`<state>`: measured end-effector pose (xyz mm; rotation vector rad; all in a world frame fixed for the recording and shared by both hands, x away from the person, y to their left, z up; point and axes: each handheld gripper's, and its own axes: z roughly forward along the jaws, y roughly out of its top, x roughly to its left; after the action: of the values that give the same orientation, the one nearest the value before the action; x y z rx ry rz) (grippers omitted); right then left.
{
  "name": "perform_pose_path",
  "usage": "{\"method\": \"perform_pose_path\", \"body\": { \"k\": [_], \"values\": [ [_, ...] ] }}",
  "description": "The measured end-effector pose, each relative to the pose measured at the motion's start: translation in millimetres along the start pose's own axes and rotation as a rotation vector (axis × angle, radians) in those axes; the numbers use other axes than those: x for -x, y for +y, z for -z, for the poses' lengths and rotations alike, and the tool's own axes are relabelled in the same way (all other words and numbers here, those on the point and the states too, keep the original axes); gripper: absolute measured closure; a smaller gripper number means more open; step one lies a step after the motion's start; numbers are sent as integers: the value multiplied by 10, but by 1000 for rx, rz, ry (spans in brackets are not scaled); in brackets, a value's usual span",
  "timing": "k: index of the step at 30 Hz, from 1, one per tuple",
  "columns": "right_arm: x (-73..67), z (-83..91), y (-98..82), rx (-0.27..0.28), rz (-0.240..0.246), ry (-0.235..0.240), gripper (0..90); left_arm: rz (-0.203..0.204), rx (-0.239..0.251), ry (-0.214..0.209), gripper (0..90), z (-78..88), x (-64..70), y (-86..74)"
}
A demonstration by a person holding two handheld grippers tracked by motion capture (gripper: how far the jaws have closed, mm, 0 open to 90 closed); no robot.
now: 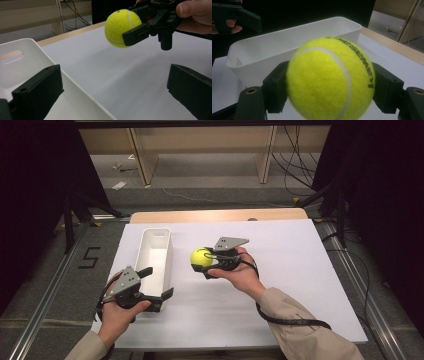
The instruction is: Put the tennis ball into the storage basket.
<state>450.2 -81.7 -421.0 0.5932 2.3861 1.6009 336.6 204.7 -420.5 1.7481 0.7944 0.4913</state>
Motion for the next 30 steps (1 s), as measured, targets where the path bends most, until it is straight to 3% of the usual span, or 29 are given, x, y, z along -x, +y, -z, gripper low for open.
{"method": "perform_pose_path", "body": {
  "k": [30],
  "values": [
    [-15,-80,84,18,-1,14,268,-2,-1,-1,0,4,-2,2]
  ]
}}
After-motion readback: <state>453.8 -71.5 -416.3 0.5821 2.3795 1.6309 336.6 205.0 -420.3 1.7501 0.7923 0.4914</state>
